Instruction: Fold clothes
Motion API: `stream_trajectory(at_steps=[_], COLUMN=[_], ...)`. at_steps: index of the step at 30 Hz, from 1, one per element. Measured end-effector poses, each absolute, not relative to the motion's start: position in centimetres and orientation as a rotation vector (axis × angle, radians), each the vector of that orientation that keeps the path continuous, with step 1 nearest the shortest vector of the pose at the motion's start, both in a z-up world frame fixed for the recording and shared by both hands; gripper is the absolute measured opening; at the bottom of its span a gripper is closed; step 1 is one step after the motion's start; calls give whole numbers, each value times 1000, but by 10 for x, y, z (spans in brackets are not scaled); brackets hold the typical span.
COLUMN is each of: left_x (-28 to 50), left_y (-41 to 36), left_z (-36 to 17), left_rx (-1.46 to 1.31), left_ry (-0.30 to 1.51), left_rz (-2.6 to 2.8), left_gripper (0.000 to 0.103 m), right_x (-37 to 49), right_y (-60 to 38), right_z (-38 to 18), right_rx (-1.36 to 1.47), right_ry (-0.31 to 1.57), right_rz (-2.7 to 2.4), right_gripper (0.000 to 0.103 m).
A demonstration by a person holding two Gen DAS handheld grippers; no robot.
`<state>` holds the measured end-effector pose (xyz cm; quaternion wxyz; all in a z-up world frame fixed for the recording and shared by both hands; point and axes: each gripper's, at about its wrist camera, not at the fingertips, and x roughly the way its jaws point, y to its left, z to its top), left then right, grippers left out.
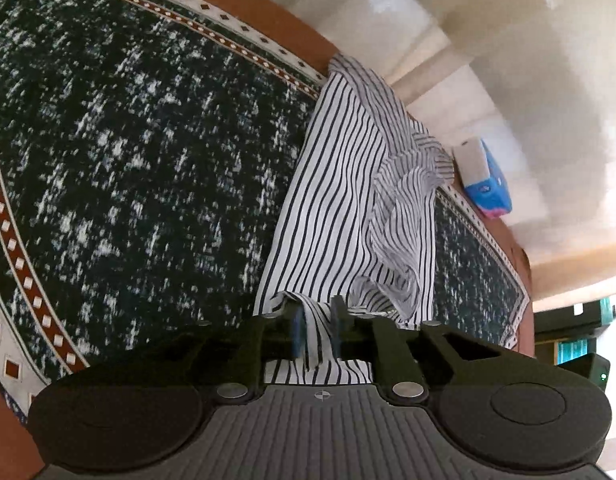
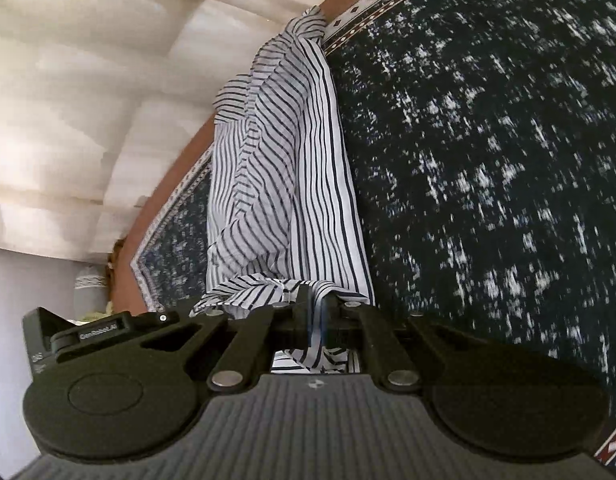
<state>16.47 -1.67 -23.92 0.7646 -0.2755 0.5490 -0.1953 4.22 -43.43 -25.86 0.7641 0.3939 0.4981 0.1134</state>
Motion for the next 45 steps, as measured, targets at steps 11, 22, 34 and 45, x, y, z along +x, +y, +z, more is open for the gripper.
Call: stream_trajectory(at_steps=[11, 22, 34, 45], left_x=[156, 127, 147, 158], left_y=[-6, -58, -91, -99], left_z=[-195, -215, -217, -227], left_rx=[-615, -384, -211, -173], left_ry=[1054, 1148, 1165, 1177], left_rz=[-491, -619, -515, -456], left_gripper=[55, 48, 43, 42], right_x=[37, 28, 29, 26], right_y=[-442, -368, -358, -363], right_z=[-220, -211, -220, -225], right_rx=[898, 153, 121, 141], right_ry=[940, 1051, 1078, 1091], right_rz=[218, 276, 253, 246], right_gripper=[53, 46, 46, 46])
